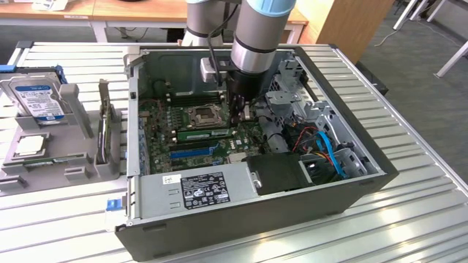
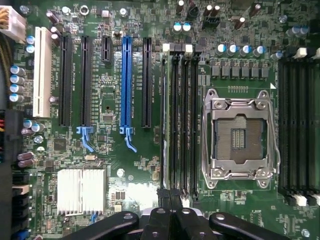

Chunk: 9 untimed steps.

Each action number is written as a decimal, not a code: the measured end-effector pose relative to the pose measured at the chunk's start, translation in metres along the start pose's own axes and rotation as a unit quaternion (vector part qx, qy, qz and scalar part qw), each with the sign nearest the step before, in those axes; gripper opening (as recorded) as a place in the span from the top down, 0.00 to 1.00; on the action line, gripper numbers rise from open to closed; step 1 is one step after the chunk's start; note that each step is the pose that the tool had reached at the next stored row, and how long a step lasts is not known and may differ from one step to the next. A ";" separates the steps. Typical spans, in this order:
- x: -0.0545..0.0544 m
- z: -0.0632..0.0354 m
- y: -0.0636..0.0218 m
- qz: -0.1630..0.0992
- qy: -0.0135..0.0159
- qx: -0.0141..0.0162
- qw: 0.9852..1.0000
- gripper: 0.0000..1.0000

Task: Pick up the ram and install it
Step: 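Press down the ram until it locks into place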

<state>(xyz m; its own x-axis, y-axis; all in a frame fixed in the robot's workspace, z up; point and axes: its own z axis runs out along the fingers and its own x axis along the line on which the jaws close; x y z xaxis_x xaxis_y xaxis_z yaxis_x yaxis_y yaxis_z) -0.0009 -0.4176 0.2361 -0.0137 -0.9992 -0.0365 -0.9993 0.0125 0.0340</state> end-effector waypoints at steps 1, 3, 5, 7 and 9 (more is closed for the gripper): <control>0.000 -0.0018 0.0000 0.000 0.000 0.000 1.000 0.90; 0.000 -0.0051 0.0001 0.000 0.000 -0.001 1.000 0.90; 0.000 -0.0082 0.0002 0.000 0.000 -0.001 1.000 0.90; 0.000 -0.0115 0.0003 0.000 0.000 -0.001 1.000 0.90; -0.001 -0.0148 0.0004 0.000 0.000 -0.002 1.000 0.90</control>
<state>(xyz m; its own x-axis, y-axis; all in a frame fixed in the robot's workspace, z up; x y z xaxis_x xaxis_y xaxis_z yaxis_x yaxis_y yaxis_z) -0.0008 -0.4175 0.2509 -0.0137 -0.9992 -0.0364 -0.9992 0.0123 0.0373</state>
